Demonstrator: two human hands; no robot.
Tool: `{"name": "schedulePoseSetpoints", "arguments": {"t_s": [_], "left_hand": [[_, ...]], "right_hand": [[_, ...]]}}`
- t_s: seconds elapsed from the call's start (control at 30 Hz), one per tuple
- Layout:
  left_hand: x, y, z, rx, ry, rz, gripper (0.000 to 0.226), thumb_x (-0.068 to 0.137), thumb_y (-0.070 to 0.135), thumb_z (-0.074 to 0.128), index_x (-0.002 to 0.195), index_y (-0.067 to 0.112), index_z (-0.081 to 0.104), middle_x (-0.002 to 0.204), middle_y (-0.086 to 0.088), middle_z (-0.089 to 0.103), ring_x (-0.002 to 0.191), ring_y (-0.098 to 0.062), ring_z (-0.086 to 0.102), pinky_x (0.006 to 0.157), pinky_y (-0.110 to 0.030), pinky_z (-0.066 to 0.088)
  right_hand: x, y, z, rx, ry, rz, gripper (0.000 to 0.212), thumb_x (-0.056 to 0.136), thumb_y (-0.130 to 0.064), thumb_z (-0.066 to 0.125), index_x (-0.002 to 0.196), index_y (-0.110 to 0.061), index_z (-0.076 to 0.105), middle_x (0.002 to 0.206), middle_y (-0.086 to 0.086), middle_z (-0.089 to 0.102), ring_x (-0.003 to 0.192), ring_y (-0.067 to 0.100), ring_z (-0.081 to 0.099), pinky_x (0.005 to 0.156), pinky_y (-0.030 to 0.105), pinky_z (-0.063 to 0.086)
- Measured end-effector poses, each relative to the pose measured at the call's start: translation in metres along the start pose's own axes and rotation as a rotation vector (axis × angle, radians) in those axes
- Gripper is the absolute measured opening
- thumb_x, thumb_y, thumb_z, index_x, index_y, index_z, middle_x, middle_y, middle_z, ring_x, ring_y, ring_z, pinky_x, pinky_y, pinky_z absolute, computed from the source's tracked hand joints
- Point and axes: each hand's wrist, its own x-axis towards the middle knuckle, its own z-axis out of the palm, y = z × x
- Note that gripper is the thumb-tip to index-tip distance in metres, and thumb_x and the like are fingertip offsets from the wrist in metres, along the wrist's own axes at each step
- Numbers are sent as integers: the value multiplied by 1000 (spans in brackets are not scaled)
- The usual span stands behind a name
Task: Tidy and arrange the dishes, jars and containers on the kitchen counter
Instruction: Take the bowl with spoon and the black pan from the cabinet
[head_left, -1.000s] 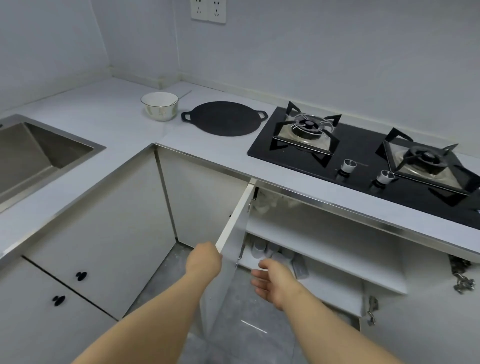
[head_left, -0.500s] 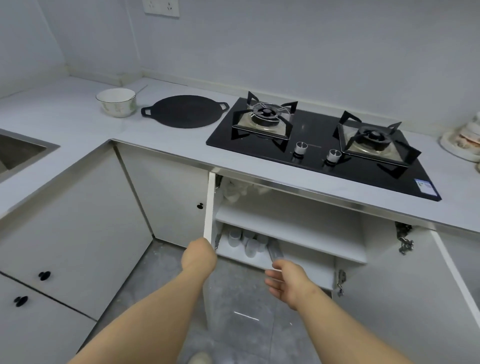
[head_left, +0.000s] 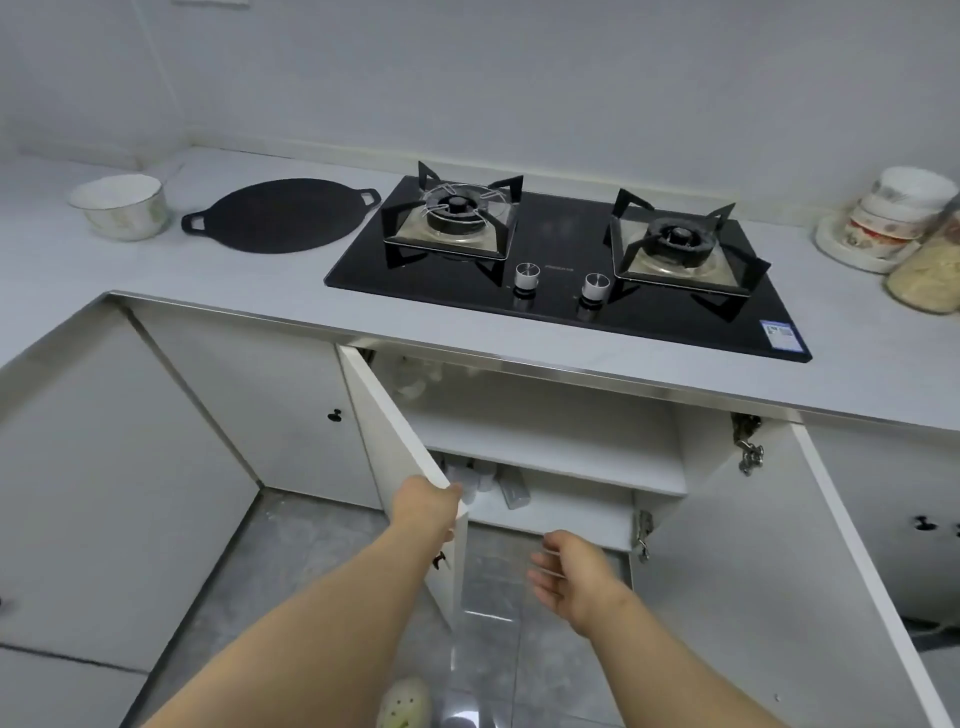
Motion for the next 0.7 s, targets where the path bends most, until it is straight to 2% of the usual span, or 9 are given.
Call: {"name": "schedulePoseSetpoints", "arguments": {"t_s": [0.13,0.23,0.33,0.37,0.43,0.5,0.53,0.63,0.7], "left_hand": [[15,24,33,-151,-37,-43,23,91,19,57,99,-2,56,76,-13,58,53,-21,52,76,-42,58],[31,49,55,-270,-101,-100,18,91,15,57,83,0,54,74,-16,58,52,-22,51,66,-38,55],[47,72,69,-366,-164,-183,29,92,11,57,66,3,47,61,-13,52,42,-21,48,61,-33,47],[52,79,73,-386,-184,-205,27,92,10,57,68,2,47,63,-13,52,46,-23,50,60,-33,47],[59,92,77,-411,-223,-220,13,94,9,53,88,-1,52,77,-16,55,71,-33,62,55,-32,51],[70,101,80,-384,-264,-181,24,97,12,49,114,-5,52,84,-15,55,101,-38,64,48,-27,52],[77,103,82,-356,-294,-154,32,98,15,47,121,-8,49,82,-14,55,108,-37,61,49,-26,52],[86,108,84,-335,-351,-128,42,100,22,45,125,-12,46,73,-9,54,108,-37,61,67,-29,51],[92,111,85,-368,-377,-131,43,100,23,44,125,-12,45,75,-9,54,93,-33,61,67,-27,50]], "right_hand": [[18,-22,0,50,28,1,20,96,-15,43,78,-12,50,71,5,53,61,18,48,61,29,40],[34,-48,2,86,69,-18,16,96,-16,44,82,-12,52,79,7,59,65,20,53,62,29,43],[47,-73,1,128,93,-28,13,96,-16,44,87,-12,53,80,6,59,64,20,54,59,27,42],[50,-81,1,146,102,-32,12,96,-16,43,91,-12,53,80,6,59,64,19,54,59,27,42],[56,-93,3,168,117,-38,12,97,-16,42,99,-10,52,80,6,59,64,19,53,58,27,41],[63,-101,8,192,118,-30,13,97,-15,41,103,-10,52,79,6,59,64,19,53,58,27,41],[67,-105,11,207,119,-24,13,97,-15,42,102,-10,52,79,6,59,63,19,53,58,26,41],[75,-114,16,236,134,-17,11,97,-15,42,93,-11,52,76,6,58,61,18,51,57,25,39],[80,-120,19,254,143,-16,14,96,-15,43,86,-11,51,73,6,56,60,18,50,56,24,37]]}}
